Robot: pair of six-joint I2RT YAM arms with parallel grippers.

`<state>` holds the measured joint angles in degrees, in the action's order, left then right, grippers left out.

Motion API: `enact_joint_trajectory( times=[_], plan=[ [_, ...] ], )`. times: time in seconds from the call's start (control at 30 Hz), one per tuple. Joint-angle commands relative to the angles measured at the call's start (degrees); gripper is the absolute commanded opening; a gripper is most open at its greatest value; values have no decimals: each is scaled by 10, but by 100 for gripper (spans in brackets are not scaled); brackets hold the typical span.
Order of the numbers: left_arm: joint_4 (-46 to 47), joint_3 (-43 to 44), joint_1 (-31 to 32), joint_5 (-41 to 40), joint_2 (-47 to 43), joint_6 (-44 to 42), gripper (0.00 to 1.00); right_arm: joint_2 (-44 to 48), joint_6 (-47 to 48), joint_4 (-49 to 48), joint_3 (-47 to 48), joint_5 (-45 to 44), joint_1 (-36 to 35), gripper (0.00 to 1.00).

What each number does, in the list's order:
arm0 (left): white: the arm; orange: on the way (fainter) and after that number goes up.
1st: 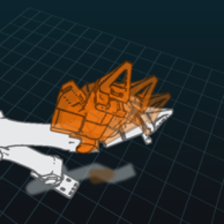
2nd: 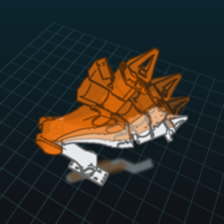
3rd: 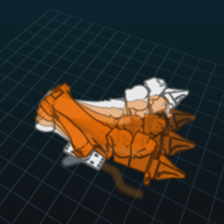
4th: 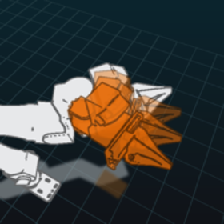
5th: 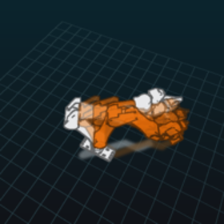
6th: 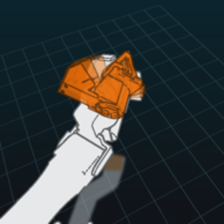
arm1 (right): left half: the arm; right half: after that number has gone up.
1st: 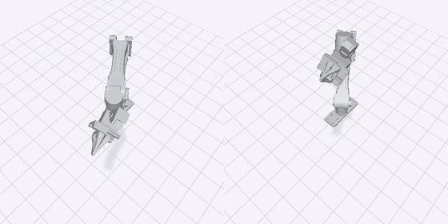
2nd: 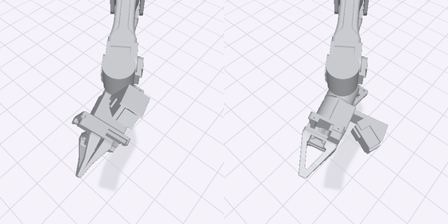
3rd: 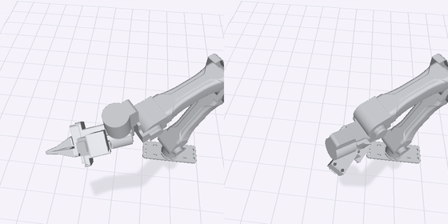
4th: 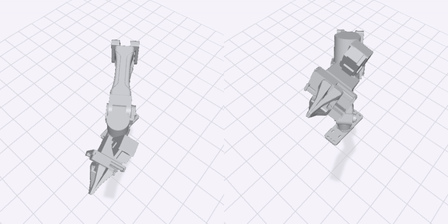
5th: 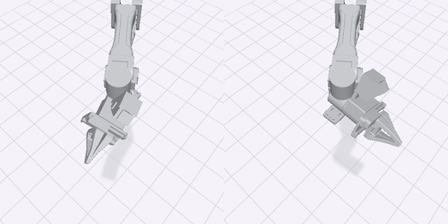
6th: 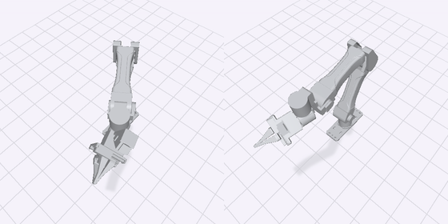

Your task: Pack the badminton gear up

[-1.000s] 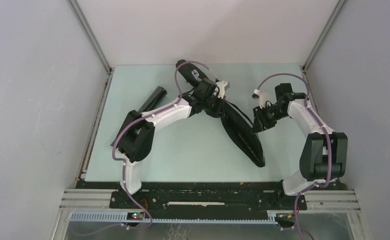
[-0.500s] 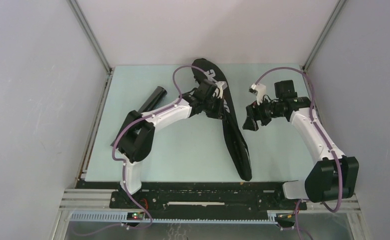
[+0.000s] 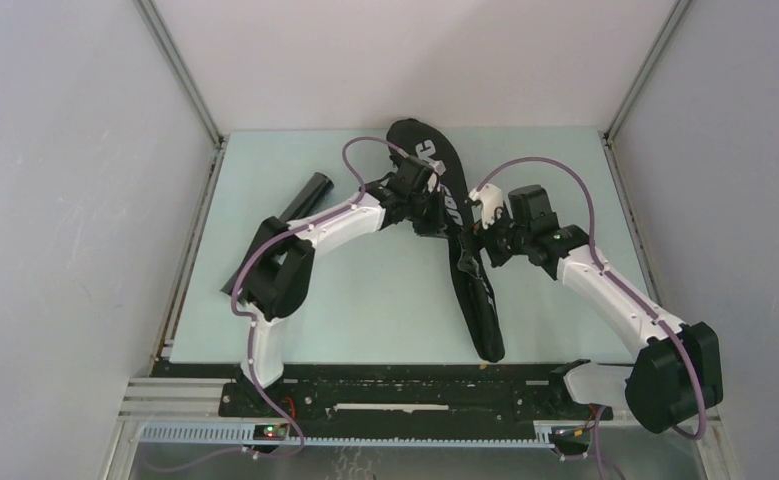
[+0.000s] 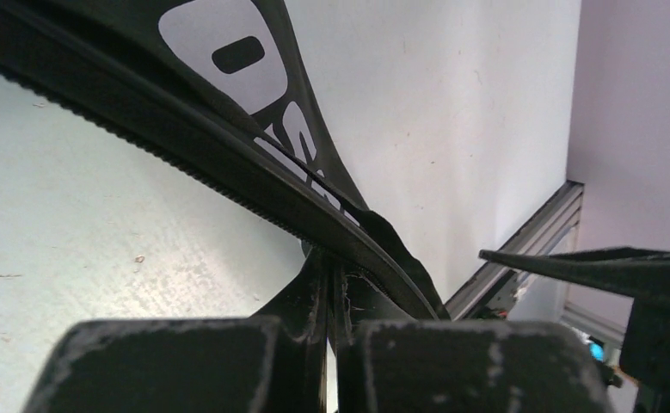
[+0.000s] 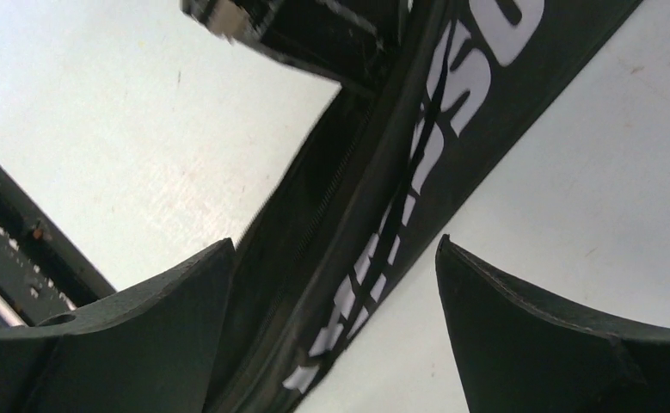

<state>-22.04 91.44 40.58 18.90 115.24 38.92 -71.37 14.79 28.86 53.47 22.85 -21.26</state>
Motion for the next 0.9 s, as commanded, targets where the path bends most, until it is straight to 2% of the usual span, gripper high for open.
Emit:
enact_joint_trajectory(
  times=[0.0,0.2,0.5,0.67,0.87],
  plan=[
    [19,56,-5,41,1,61,0,-6,-47,-84,1,-65,-37,94],
    [33,49,-5,68,-1,97,0,-27,-56,-123,-11,-184,-99,91],
    [55,29,-7,101,-22,131,0,-72,-46,-146,-20,-341,-138,81],
    [66,11,-8,106,-36,137,0,-84,-28,-152,-20,-373,-127,58],
    [69,9,-13,102,-47,105,0,-48,8,-141,-20,-355,-107,21]
  ],
)
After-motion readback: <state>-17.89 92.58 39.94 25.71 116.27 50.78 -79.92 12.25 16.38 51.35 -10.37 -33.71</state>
